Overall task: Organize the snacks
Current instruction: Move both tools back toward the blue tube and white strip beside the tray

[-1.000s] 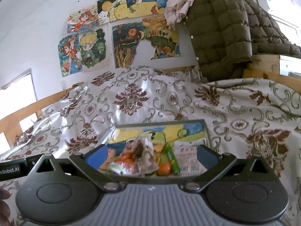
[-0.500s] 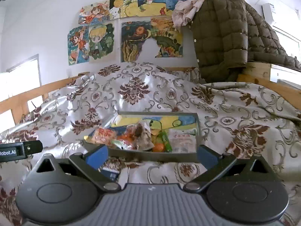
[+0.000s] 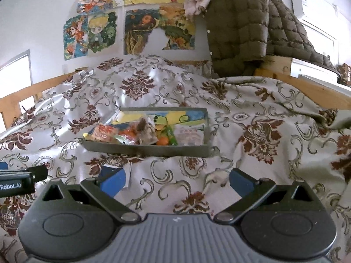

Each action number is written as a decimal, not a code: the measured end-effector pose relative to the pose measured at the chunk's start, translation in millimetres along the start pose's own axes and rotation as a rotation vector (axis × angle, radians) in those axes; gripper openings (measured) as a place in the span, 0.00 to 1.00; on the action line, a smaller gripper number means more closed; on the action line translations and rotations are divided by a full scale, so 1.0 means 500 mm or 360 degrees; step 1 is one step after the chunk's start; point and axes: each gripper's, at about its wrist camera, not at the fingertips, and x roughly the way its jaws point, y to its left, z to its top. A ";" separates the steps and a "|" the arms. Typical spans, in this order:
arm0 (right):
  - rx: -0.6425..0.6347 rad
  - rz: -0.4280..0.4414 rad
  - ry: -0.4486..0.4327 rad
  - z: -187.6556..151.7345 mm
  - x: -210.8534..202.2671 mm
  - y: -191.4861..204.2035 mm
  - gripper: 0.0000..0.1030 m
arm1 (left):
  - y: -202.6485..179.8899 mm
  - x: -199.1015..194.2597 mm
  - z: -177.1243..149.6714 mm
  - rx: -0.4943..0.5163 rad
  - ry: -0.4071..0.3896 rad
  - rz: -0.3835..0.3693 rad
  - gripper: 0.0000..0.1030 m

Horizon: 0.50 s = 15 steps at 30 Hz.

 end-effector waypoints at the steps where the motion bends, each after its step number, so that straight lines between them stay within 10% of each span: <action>1: 0.0010 -0.0003 0.0011 -0.002 -0.001 -0.001 1.00 | -0.003 -0.001 -0.002 0.0004 0.0006 -0.0003 0.99; 15: -0.0014 -0.0005 0.0119 -0.012 0.018 0.007 1.00 | -0.021 0.018 -0.013 0.0069 0.0126 0.0037 0.99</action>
